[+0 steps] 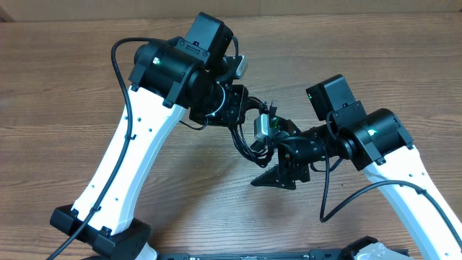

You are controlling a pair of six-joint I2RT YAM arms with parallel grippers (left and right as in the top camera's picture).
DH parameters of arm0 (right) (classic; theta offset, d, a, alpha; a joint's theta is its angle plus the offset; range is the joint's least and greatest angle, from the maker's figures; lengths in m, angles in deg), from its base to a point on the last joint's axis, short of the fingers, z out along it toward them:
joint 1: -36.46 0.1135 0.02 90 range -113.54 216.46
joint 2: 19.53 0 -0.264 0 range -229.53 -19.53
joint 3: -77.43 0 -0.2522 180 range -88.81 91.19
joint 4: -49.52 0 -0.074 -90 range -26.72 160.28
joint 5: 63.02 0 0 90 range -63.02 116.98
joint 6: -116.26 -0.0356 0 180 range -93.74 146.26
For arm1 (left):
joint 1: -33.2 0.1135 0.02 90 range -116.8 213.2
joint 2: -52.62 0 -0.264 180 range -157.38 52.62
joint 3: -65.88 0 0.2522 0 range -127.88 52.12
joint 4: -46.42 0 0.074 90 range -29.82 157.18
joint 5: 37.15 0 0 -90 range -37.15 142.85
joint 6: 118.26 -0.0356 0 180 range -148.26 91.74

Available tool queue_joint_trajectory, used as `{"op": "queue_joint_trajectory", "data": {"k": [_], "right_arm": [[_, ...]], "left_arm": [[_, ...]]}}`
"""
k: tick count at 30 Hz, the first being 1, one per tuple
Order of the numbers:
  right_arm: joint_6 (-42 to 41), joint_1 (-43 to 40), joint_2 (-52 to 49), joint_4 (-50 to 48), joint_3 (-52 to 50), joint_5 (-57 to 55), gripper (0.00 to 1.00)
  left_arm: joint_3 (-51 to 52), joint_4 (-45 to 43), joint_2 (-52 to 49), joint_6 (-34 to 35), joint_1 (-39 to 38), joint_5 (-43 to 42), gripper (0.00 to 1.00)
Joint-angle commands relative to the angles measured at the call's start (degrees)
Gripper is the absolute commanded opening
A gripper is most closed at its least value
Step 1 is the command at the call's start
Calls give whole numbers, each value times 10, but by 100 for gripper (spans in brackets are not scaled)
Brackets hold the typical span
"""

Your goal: Untangle cables

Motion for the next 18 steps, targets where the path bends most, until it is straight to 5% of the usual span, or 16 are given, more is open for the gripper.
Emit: {"op": "queue_joint_trajectory", "data": {"k": [1,2,5,7,18], "right_arm": [[5,2,0,-4,1,-18,75],[5,2,-3,-5,1,-18,74],[5,2,-10,-9,1,-18,29],[5,2,-14,-9,1,-18,10],[5,2,-37,-11,1,-17,4]], "left_arm": [[-23,3,12,8,3,-24,4],[-27,3,12,8,3,-24,4],[-45,7,12,8,3,-24,4],[-58,11,12,8,3,-24,4],[-80,21,11,2,3,-16,4]]}}
